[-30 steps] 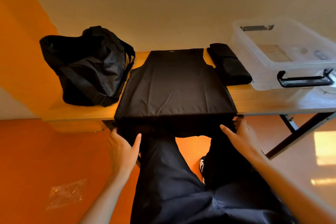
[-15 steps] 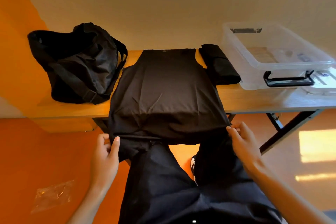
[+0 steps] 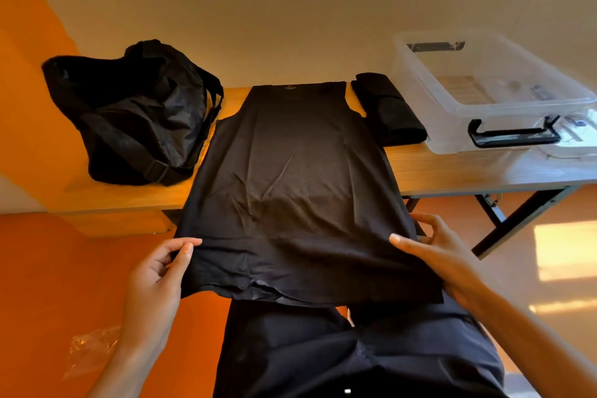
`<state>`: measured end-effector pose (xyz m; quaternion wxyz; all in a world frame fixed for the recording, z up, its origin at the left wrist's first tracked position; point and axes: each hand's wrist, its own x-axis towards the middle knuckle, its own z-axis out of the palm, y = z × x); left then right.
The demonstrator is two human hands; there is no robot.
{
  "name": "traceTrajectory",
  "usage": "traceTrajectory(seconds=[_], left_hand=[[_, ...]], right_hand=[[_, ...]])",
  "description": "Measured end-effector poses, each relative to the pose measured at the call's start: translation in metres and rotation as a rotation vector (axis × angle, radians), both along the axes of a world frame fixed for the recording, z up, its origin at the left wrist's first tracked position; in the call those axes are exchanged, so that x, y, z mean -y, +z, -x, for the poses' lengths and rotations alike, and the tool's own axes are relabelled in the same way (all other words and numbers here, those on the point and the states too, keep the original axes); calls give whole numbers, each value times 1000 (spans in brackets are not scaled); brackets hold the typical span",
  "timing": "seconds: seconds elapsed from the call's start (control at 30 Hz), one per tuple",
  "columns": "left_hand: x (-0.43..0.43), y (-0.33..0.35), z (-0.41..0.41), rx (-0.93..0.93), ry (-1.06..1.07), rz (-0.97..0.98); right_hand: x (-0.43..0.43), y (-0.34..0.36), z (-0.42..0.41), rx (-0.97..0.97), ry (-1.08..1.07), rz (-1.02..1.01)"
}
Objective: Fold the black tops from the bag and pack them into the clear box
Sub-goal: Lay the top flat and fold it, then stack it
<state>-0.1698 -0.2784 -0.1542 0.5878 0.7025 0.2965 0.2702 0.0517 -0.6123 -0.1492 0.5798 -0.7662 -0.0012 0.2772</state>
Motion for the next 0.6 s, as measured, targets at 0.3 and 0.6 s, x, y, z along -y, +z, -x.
traceTrajectory(seconds=[0.3,0.6], left_hand=[[-12,10,9,-19,-74,113],[-3,17,10,-20,-155,86]], right_hand=[[8,9,1,59,186,218],[15,11,17,38,6,-32]])
